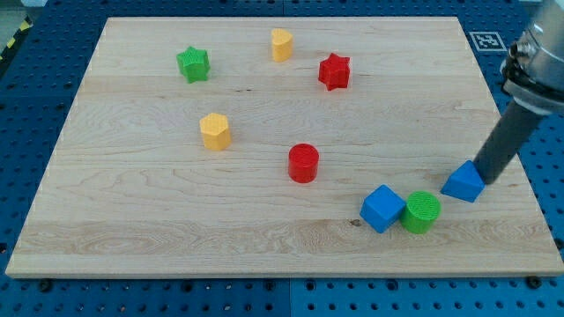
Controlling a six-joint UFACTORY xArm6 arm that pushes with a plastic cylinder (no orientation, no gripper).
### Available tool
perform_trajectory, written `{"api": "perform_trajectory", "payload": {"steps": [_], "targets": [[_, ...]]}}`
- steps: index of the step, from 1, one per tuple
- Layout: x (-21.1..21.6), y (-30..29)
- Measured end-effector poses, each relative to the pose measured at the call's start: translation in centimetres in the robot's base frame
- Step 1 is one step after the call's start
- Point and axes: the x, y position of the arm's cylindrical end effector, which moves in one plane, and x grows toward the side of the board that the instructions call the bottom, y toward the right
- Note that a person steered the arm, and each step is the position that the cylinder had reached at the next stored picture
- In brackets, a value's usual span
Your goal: Place the triangle at the right of the green circle
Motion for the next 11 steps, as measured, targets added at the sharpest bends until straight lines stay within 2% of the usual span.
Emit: {"api": "perform_trajectory", "payload": {"steps": [1,2,4,7,9,11], "targets": [[1.9,0.0],[1.1,1.5],[-4.0,1.4],[-0.2,-0.2],[-0.2,-1.8],[-2.9,-3.4]]}}
